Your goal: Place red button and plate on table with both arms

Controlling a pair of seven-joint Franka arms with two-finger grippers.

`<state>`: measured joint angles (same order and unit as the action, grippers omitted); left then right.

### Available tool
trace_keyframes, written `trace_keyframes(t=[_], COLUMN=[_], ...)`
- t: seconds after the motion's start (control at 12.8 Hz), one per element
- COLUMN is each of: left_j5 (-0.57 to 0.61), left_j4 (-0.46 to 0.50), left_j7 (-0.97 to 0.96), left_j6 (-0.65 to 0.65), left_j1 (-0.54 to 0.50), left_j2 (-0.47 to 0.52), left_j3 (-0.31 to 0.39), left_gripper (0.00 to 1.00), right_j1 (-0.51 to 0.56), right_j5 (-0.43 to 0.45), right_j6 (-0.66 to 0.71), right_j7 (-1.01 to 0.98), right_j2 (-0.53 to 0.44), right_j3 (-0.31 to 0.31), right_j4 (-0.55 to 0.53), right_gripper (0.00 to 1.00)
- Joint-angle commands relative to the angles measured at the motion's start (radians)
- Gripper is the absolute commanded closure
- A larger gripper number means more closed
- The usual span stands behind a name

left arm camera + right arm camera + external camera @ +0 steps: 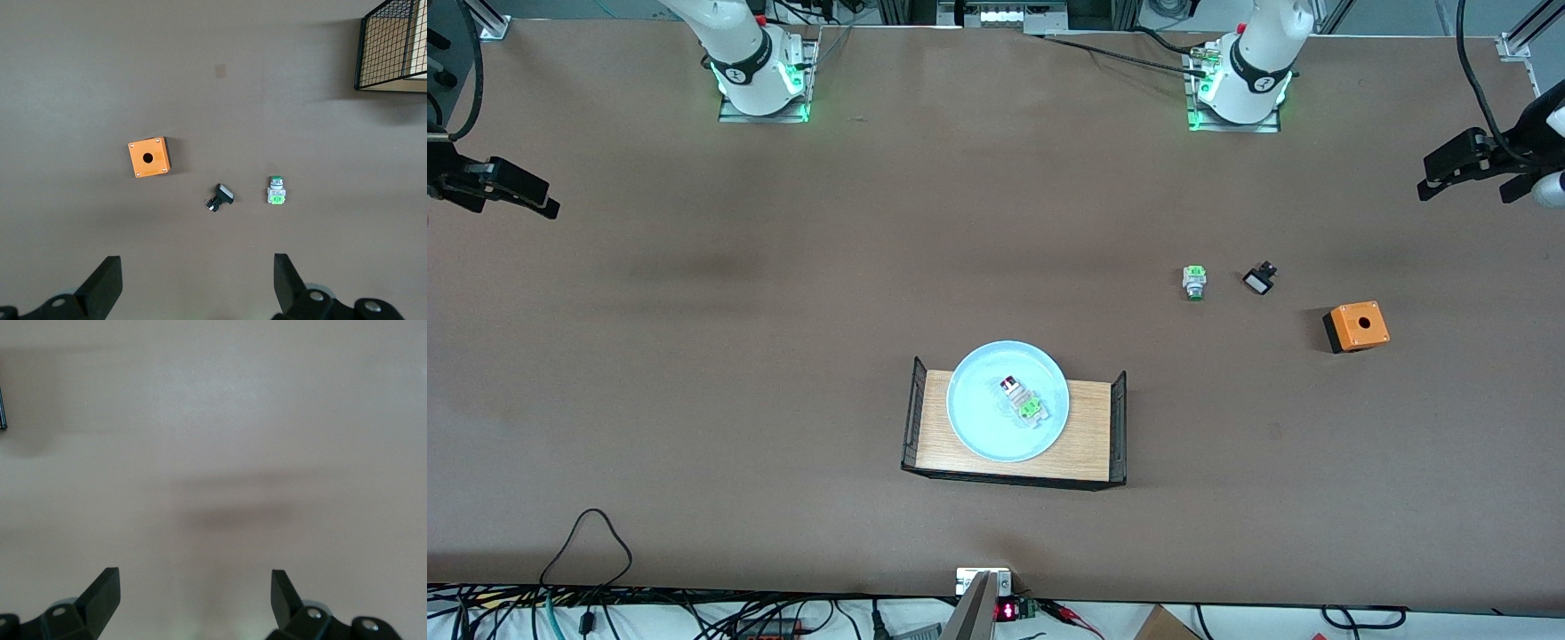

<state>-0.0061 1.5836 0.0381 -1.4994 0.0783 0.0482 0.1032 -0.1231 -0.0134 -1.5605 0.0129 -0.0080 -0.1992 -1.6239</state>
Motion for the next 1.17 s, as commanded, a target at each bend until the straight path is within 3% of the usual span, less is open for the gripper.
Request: trace_keyframes(t=[0.0,1.09], left_j5=[0.018,-0.011], left_j4=[-0.039,-0.021], left_j7=[0.019,0.020], left_j6=[0.027,0.028], left_j1=[-0.005,-0.002], left_j2=[-0.018,-0.054], left_j3=[-0.007,-0.007], left_gripper=[0.00,0.00], right_j1=[-0.004,0.000], right_j5=[0.013,-0.002], right_j6=[0.019,0.008], right_j7=[-0.011,0.013], right_j2=[-0.009,0.043], right_j3=[0.001,0.000], right_j4=[0.012,0.012], right_gripper=[0.00,0.00])
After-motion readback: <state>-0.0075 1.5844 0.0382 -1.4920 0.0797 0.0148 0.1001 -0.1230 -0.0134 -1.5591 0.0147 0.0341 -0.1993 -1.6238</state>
